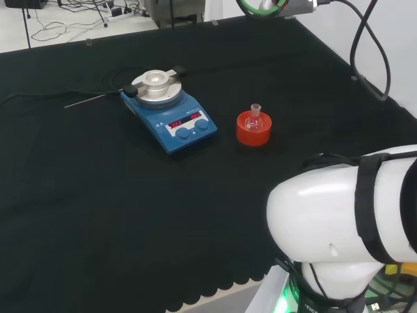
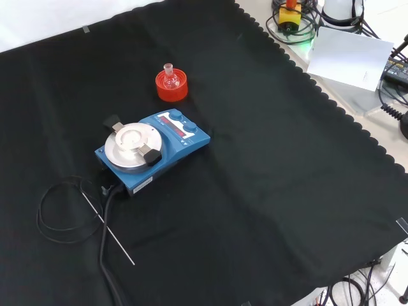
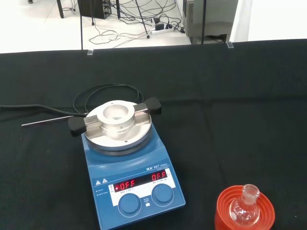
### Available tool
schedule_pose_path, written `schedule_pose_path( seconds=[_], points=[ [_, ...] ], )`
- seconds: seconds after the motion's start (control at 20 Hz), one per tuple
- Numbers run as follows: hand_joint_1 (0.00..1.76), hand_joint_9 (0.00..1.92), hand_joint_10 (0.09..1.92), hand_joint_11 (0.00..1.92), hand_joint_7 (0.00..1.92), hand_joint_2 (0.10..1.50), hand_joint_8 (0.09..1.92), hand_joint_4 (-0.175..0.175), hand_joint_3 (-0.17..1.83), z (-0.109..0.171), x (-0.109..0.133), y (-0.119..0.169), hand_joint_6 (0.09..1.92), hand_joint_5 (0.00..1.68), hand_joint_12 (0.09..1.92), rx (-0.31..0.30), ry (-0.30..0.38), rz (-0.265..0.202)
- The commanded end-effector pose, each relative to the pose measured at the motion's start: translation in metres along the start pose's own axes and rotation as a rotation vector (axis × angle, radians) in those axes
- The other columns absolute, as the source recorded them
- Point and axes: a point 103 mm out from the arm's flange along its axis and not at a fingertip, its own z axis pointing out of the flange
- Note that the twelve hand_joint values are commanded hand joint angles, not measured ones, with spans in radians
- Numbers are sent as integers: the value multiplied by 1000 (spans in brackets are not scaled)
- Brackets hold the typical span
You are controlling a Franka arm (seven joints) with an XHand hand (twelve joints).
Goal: Pick up the round-bottom flask.
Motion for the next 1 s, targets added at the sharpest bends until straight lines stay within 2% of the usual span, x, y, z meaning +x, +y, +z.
schedule_pose_path(
  seconds=[0.05,0.2,0.55,0.8,1.0],
  points=[
    [203,247,703,72,107,1186,625,-26,549,0,0,-1,479,276,1344,-9,-5,2],
    [158,237,711,41,102,1287,626,-26,376,2,-1,-1,398,304,1397,-5,-4,9],
    [152,239,712,41,105,1313,627,-27,325,9,-8,6,374,319,1406,-1,1,47],
    [153,245,713,49,111,1316,629,-27,317,39,-23,15,371,326,1408,17,-5,78],
    [159,258,716,60,123,1317,634,-29,310,71,-45,29,371,337,1411,48,8,114]
  ],
)
